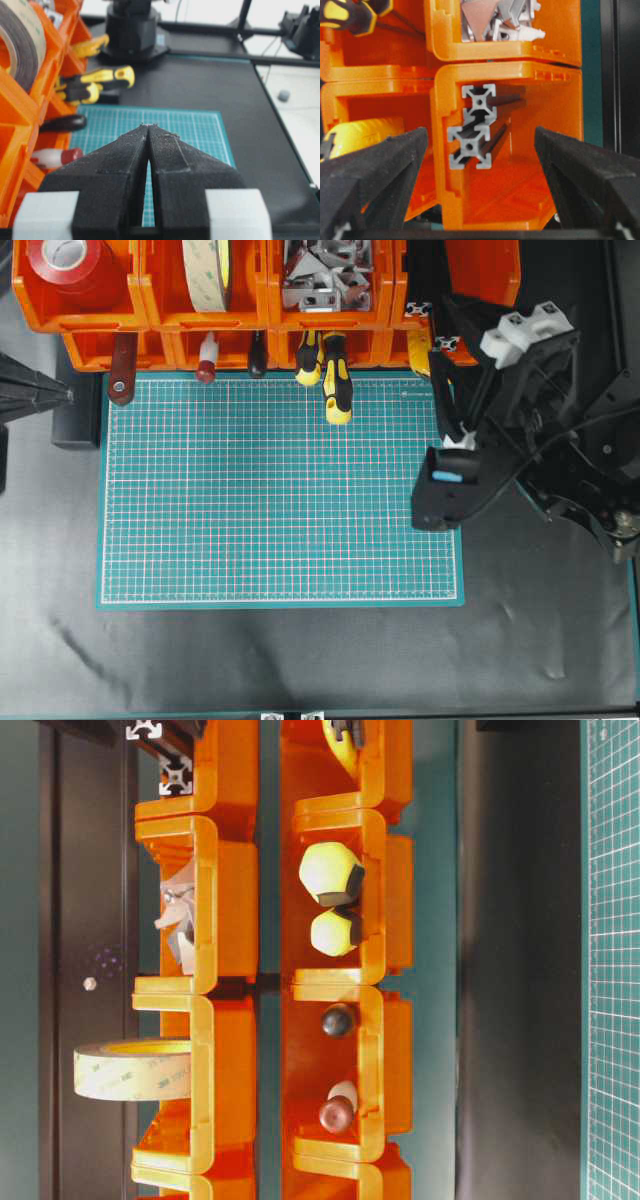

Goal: Pick frame from container rack with right arm.
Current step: 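Move the right gripper to the rack toward the black extrusion bar, then close the right gripper on the end of the black extrusion bar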

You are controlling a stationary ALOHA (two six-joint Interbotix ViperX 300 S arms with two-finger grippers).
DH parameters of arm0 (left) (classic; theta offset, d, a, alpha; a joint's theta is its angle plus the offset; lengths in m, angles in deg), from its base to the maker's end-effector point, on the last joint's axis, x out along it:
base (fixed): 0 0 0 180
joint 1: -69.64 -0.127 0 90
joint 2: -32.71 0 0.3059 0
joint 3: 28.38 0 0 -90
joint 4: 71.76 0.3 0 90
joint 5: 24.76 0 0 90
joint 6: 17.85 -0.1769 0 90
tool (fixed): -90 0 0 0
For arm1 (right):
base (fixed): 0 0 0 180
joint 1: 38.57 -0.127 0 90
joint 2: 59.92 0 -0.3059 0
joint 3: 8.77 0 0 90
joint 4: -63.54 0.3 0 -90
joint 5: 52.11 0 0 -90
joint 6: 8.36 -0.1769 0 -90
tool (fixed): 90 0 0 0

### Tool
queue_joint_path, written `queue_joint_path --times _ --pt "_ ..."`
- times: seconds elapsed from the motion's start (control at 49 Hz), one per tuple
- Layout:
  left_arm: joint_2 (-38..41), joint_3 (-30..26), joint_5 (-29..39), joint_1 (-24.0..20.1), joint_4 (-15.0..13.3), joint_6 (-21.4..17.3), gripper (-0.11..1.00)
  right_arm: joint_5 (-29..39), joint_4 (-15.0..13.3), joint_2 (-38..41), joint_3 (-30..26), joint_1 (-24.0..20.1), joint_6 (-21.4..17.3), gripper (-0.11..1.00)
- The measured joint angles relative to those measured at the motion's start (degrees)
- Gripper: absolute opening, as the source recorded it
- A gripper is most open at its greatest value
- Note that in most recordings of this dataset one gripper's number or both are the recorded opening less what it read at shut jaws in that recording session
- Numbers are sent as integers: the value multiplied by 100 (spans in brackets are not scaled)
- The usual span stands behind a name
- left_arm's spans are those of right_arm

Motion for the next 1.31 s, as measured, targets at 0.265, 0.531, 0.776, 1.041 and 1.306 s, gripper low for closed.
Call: queue_joint_path --times 0.265,0.531,0.776,1.041,1.306 --pt "-105 -9 158 -26 0 0 0 0 -9 70 0 0 -18 78" --pt "-229 -44 158 -62 0 0 0 0 70 141 0 0 -18 32" --pt "-237 -44 158 -62 0 9 0 132 88 290 -158 9 -9 25" --pt "-237 -44 167 -62 0 0 0 598 18 325 -299 -193 62 25" --pt "-246 -44 167 -62 0 0 0 1116 -413 343 -686 -642 598 25"
